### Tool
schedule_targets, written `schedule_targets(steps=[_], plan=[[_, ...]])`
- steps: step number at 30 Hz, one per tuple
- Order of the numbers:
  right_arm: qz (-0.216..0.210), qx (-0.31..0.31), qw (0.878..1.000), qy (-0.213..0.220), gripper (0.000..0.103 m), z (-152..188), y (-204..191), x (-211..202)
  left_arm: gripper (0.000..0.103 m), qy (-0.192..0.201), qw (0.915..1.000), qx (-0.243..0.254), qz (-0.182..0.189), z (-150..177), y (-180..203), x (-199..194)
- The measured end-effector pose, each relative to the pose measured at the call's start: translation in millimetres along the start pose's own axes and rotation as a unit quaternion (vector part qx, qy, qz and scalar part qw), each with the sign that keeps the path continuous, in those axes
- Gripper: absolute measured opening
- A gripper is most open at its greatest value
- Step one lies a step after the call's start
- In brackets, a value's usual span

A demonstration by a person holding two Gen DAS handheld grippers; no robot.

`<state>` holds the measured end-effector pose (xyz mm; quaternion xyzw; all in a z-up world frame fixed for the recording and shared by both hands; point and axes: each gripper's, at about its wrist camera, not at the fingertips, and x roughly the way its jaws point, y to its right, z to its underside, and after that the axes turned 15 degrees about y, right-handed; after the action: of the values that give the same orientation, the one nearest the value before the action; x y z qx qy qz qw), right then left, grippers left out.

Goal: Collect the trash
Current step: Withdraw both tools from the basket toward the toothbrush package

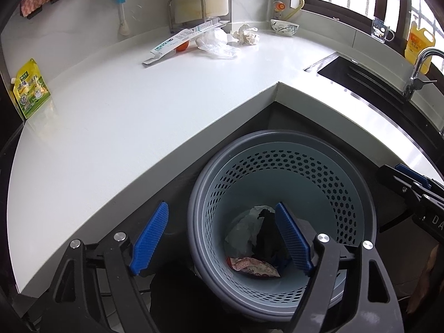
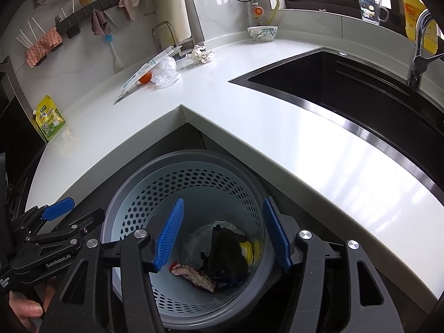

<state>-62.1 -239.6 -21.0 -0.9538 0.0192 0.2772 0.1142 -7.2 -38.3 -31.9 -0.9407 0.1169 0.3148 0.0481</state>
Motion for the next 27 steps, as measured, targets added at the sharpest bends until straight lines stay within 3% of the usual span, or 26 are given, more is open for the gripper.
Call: schedule_targets(steps=[15, 27], plan=[[0.007, -0.002, 1.0, 0.018, 0.063, -18.1, -3.2, 0.7, 0.082, 0.024, 0.9997, 0.004, 0.001, -13.9, -4.0, -10.7], [0.007, -0.013, 0.999, 0.033, 0.072, -45.0, -7.3, 19.7, 0.09, 0.064, 0.9979, -0.004, 0.006, -59.9, -14.5, -15.4]])
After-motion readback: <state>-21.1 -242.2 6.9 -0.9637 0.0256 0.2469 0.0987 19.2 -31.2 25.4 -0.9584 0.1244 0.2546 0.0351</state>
